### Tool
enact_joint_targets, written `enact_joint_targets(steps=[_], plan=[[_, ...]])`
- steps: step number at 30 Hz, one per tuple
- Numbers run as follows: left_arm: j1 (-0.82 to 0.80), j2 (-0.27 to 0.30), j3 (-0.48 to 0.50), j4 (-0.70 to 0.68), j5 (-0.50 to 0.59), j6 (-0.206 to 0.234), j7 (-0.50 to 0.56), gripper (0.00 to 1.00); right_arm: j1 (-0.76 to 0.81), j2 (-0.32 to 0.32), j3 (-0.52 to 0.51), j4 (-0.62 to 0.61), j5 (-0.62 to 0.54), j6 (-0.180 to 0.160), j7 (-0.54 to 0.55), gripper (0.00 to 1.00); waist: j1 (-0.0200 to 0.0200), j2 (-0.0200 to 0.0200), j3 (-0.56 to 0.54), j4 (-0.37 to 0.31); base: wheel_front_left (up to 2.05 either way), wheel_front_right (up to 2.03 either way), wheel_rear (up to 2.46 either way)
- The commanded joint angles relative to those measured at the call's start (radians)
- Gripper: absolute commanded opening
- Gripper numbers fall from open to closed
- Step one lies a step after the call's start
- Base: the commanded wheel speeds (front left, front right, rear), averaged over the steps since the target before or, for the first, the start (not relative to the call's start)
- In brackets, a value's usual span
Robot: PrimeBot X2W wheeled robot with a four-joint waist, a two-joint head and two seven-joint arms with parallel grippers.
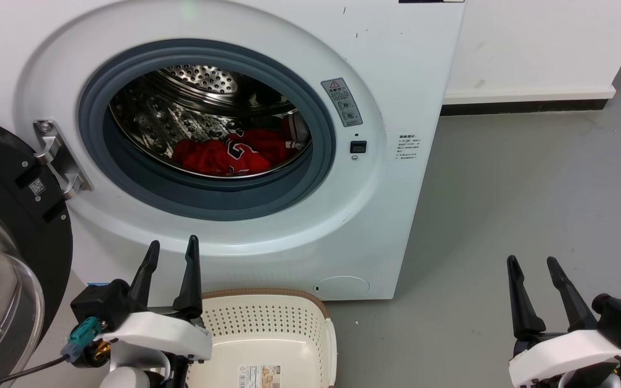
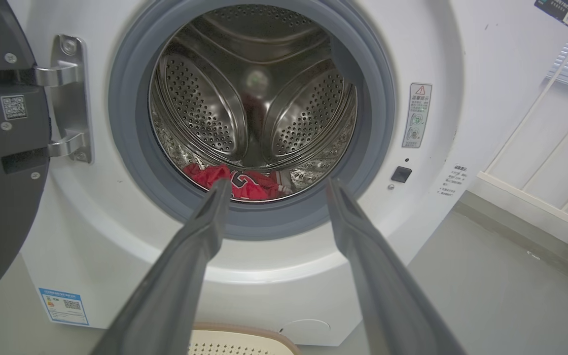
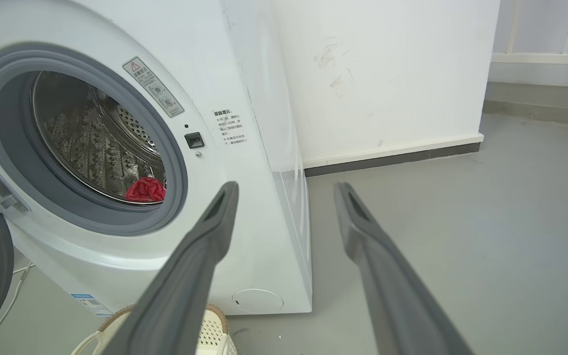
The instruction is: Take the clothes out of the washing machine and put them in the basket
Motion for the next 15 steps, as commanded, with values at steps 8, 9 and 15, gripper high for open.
enact_joint_targets(steps=[8, 9, 15], plan=[[-0.010, 0.009, -0.004, 0.004, 0.091, 0.004, -0.023, 1.00, 0.017, 0.001, -0.002, -0.020, -0.090, 0.000, -0.010, 1.00, 0.0000, 0.0000, 0.001, -0.001, 0.00, 0.00, 0.00], [-0.010, 0.009, -0.004, 0.004, 0.091, 0.004, -0.023, 1.00, 0.017, 0.001, -0.002, -0.020, -0.090, 0.000, -0.010, 1.00, 0.0000, 0.0000, 0.001, -0.001, 0.00, 0.00, 0.00], [-0.009, 0.008, -0.010, 0.012, 0.149, 0.007, -0.038, 1.00, 0.023, 0.001, -0.002, -0.024, -0.152, 0.000, -0.010, 1.00, 0.0000, 0.0000, 0.002, -0.001, 0.00, 0.00, 0.00]])
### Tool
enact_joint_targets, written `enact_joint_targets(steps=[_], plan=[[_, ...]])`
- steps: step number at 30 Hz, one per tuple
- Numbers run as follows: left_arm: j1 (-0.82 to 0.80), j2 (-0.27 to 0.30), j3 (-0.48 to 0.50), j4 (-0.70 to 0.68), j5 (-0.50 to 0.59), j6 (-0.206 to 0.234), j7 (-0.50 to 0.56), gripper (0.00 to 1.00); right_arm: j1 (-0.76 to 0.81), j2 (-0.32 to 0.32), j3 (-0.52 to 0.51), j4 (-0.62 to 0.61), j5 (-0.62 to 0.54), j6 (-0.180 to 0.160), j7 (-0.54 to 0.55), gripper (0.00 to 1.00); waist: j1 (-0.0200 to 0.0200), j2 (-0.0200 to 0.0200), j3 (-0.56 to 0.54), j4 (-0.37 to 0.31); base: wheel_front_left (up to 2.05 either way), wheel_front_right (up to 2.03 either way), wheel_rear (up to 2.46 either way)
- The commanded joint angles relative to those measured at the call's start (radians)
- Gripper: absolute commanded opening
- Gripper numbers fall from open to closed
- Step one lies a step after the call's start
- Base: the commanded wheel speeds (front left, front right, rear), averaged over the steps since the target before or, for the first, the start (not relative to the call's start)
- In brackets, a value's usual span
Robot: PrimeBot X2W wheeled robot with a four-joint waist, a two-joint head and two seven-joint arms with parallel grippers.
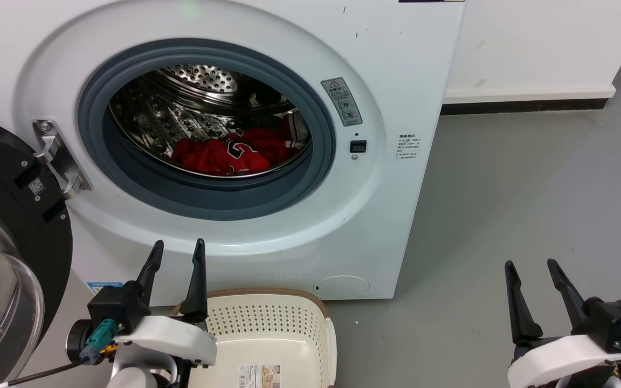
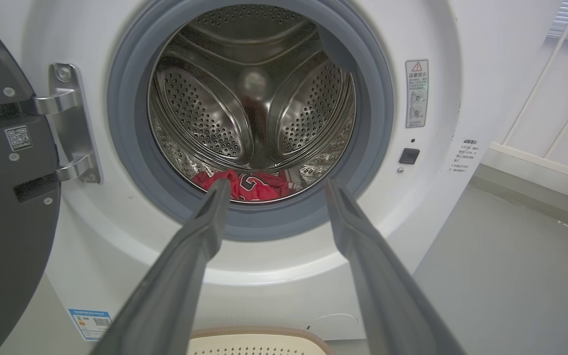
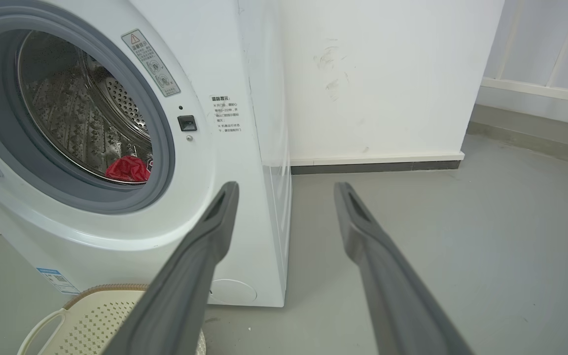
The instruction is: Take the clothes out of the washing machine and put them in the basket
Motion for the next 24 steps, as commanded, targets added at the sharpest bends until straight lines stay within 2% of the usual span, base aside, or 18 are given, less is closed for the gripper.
enact_joint_targets(steps=[1, 8, 24], plan=[[-0.009, 0.006, -0.002, -0.001, 0.023, 0.004, -0.010, 1.00, 0.007, 0.001, 0.000, -0.009, -0.027, 0.000, -0.005, 1.00, 0.0000, 0.0000, 0.000, 0.000, 0.00, 0.00, 0.00], [-0.007, 0.002, -0.004, 0.013, 0.086, 0.014, -0.028, 1.00, 0.018, 0.001, 0.000, -0.016, -0.099, 0.000, -0.001, 1.00, 0.0000, 0.0000, -0.001, 0.000, 0.00, 0.00, 0.00], [-0.005, -0.005, 0.007, 0.039, 0.149, 0.022, -0.050, 1.00, 0.031, 0.001, -0.003, -0.026, -0.178, 0.000, 0.007, 1.00, 0.0000, 0.0000, 0.000, 0.002, 0.00, 0.00, 0.00]])
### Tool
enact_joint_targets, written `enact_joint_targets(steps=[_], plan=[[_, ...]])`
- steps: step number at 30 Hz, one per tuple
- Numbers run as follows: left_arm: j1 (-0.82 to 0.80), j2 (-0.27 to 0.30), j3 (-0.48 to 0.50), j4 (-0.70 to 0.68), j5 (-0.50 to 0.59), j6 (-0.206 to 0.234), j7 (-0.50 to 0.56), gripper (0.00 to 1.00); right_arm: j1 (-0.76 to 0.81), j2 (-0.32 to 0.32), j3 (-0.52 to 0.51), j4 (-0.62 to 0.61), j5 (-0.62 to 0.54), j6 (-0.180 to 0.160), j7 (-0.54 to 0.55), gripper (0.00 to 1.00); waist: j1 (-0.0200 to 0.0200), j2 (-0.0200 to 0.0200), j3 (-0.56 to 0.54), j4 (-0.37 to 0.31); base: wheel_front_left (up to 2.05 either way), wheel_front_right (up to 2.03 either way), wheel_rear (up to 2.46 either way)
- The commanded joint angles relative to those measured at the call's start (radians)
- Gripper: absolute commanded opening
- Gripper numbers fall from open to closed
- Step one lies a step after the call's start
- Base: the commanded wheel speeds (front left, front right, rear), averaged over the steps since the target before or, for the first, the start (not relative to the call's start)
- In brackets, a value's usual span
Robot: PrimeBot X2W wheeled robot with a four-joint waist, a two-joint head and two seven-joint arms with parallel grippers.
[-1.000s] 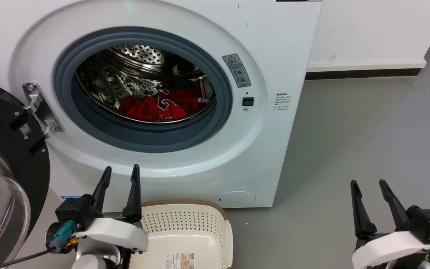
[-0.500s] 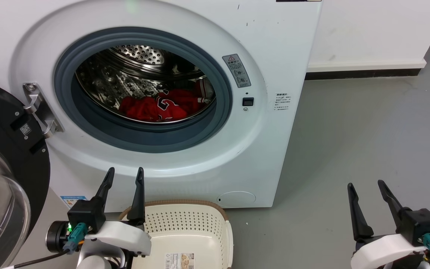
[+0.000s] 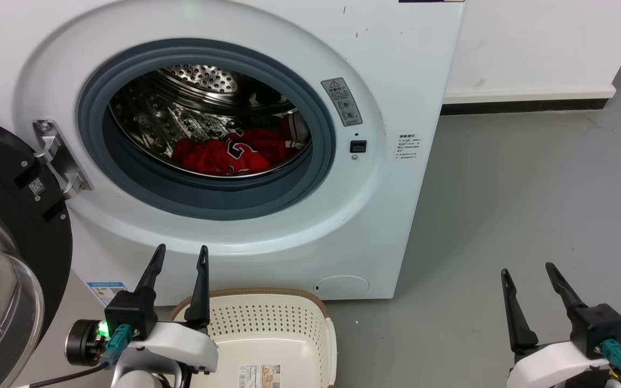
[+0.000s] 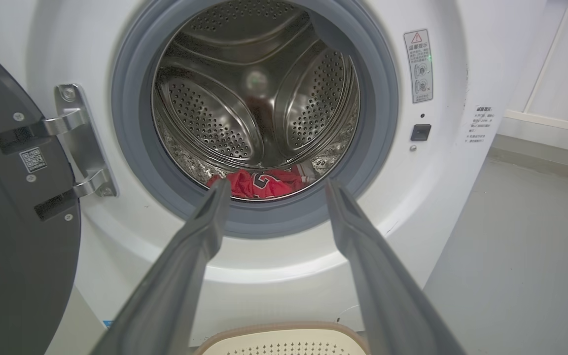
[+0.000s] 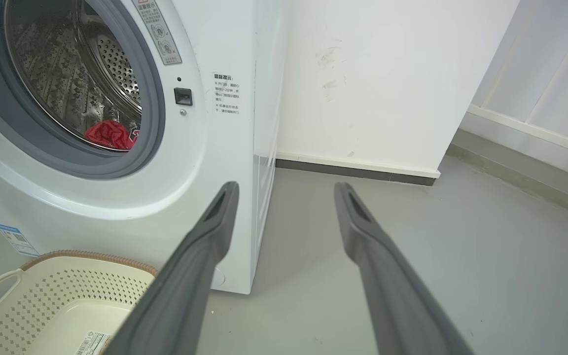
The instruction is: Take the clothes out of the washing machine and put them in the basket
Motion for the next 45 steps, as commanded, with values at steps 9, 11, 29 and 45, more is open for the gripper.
enact_joint_targets(steps=[9, 11, 29, 45], plan=[[-0.005, -0.003, 0.006, 0.008, -0.007, -0.001, -0.004, 1.00, 0.009, 0.001, -0.001, -0.004, 0.007, -0.001, 0.004, 1.00, 0.0000, 0.0000, 0.001, -0.002, 0.00, 0.00, 0.00], [-0.004, -0.003, 0.006, 0.009, -0.007, 0.000, -0.004, 1.00, 0.009, 0.001, -0.002, -0.002, 0.010, -0.001, 0.002, 1.00, 0.0000, 0.0000, 0.001, -0.003, 0.00, 0.00, 0.00], [-0.018, -0.004, 0.020, 0.030, 0.004, 0.005, -0.004, 1.00, 0.002, 0.001, 0.008, 0.005, 0.022, -0.001, -0.001, 1.00, 0.0000, 0.0000, 0.000, -0.006, 0.00, 0.00, 0.00], [-0.265, 0.069, 0.050, 0.136, 0.021, 0.008, -0.004, 1.00, -0.085, 0.002, 0.046, -0.070, 0.032, -0.001, 0.008, 1.00, 0.0000, 0.0000, 0.214, -0.070, 0.00, 0.00, 0.00]])
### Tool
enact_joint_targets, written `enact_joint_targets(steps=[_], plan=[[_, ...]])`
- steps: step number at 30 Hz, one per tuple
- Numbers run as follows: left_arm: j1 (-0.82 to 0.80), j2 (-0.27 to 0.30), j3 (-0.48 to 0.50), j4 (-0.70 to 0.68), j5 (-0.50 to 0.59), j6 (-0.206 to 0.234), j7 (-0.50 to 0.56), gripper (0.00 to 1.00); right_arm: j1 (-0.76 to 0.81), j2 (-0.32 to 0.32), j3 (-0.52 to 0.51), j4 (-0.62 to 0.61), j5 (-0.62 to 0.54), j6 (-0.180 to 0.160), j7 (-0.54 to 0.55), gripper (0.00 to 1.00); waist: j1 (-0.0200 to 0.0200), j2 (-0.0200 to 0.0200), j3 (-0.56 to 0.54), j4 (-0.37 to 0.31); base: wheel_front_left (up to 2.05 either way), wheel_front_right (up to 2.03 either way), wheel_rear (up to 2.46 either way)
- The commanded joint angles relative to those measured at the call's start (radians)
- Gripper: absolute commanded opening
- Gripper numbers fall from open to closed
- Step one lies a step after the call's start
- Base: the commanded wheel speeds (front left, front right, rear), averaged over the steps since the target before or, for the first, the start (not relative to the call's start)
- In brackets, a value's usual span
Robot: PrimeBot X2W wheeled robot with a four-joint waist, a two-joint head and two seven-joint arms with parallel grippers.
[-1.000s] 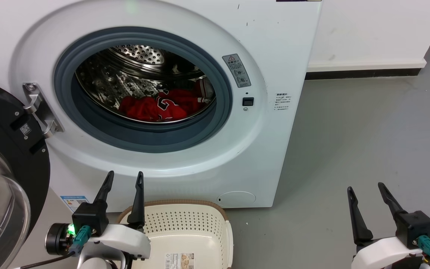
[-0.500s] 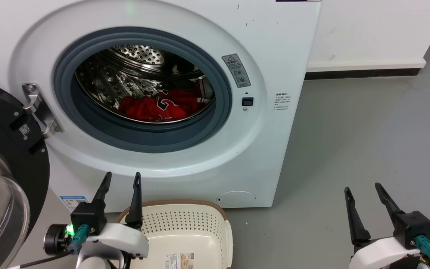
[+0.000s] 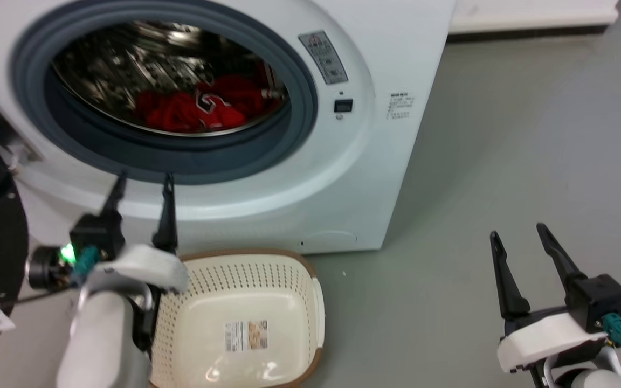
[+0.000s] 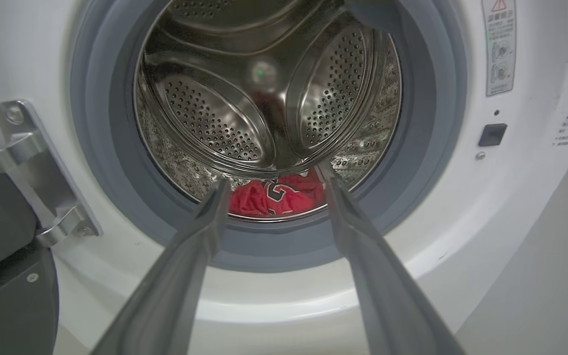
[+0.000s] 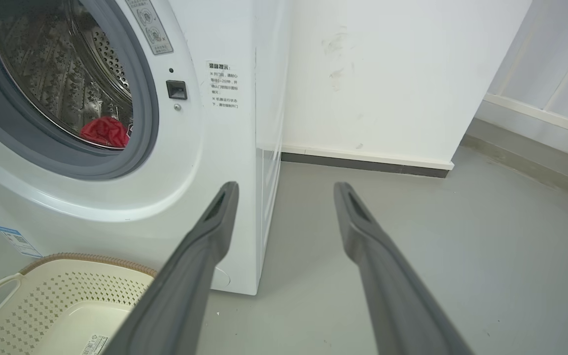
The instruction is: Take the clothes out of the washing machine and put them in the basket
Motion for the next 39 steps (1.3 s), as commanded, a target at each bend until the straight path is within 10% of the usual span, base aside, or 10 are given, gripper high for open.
enact_joint_targets(steps=[1, 29, 39], plan=[[-0.043, 0.015, 0.003, 0.016, 0.007, -0.003, -0.002, 1.00, -0.024, 0.002, 0.004, -0.010, 0.009, -0.001, -0.006, 1.00, 0.0000, 0.0000, 0.077, -0.027, 0.00, 0.00, 0.00], [-0.700, 0.400, -0.110, 0.428, 0.083, -0.041, 0.193, 1.00, -0.214, 0.002, 0.125, 0.112, 0.161, -0.001, -0.150, 1.00, 0.0000, 0.0000, 0.449, -0.276, 0.00, 0.00, 0.00], [-0.939, 0.569, -0.367, 0.482, 0.019, -0.042, 0.433, 1.00, -0.256, 0.002, 0.195, 0.164, 0.230, -0.001, -0.172, 1.00, 0.0000, 0.0000, 0.528, -0.360, 0.00, 0.00, 0.00]])
